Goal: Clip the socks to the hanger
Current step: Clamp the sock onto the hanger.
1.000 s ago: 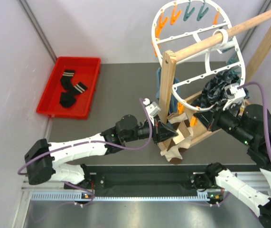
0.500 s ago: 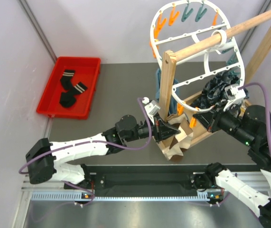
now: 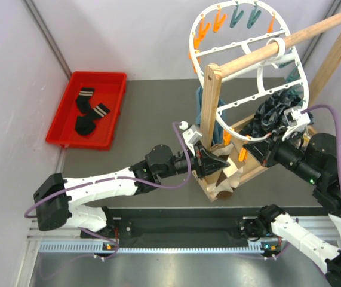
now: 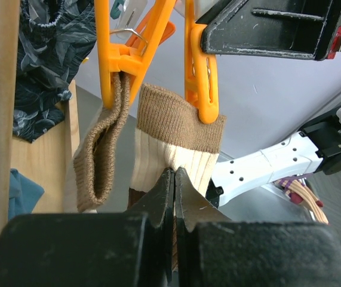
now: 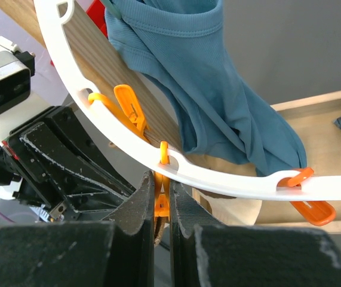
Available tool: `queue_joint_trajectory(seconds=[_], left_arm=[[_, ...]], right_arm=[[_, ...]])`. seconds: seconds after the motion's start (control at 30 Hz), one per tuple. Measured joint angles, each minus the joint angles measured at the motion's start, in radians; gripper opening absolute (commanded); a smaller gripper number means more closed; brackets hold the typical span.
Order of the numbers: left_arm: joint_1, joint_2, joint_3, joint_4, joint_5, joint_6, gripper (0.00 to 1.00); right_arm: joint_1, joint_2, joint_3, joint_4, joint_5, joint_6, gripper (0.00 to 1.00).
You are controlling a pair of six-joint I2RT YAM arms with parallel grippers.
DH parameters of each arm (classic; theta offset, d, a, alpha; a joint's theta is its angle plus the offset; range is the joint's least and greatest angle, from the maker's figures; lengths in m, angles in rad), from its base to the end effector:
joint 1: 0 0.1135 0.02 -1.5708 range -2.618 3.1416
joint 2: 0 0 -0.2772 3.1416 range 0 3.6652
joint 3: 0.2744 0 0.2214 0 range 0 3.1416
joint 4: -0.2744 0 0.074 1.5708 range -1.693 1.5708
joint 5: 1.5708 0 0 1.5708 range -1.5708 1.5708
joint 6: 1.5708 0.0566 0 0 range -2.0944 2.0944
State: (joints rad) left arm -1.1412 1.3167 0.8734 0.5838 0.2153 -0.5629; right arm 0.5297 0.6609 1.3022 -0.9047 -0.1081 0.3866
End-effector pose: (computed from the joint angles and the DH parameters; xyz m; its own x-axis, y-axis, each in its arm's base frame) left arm 0.1125 -0.2747 0.3627 -0.4716 -0.2222 -0.8533 0.8568 0.1135 -0.5031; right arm 0.0503 0.0365 0.4253 -0.4314 0.1818 -0.8837 -0.4638 0.7955 0.3901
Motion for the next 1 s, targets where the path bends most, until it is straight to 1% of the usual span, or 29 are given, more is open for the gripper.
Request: queue_joint_trajectory(seconds=[0.47, 0.5, 0.53, 0.6, 0.63, 0.73, 0.87, 0.9, 0.97, 1.0], left_arm=[[-0.007, 0.01, 0.034, 0.016, -0.023, 0.011, 0.0], [-0.007, 0.013, 0.04, 0.016, -0.023, 0.013, 0.0], [-0.007, 0.014, 0.045, 0.016, -0.023, 0.014, 0.0], [-0.007, 0.017, 0.051, 0.016, -0.023, 0.015, 0.0], [-0.007, 0.017, 0.053, 0.016, -0.024, 0.015, 0.0], [-0.008, 0.017, 0.054, 0.016, -0.027, 0.014, 0.0], [-0.009, 0.017, 0.055, 0.015, -0.035, 0.014, 0.0], [-0.009, 0.017, 0.055, 0.015, -0.039, 0.014, 0.0], [-0.01, 0.017, 0.055, 0.014, -0.045, 0.015, 0.0], [-0.01, 0.017, 0.055, 0.014, -0.048, 0.015, 0.0]], right_arm=[[0.0, -0.006, -0.002, 0.001, -0.007, 0.008, 0.0], [0.0, -0.006, -0.002, 0.001, -0.007, 0.008, 0.01], [0.0, -0.006, -0.002, 0.001, -0.007, 0.009, 0.05], [0.0, -0.006, -0.002, 0.001, -0.007, 0.009, 0.1], [0.0, -0.006, -0.002, 0.001, -0.007, 0.009, 0.16], [0.0, -0.006, -0.001, 0.0, -0.011, 0.01, 0.29], [0.0, -0.005, 0.002, -0.003, -0.029, 0.008, 0.4], [0.0, -0.004, 0.002, -0.007, -0.035, 0.008, 0.46], [0.0, -0.001, 0.002, -0.015, -0.04, 0.007, 0.51], [0.0, 0.002, 0.003, -0.023, -0.04, 0.007, 0.56]])
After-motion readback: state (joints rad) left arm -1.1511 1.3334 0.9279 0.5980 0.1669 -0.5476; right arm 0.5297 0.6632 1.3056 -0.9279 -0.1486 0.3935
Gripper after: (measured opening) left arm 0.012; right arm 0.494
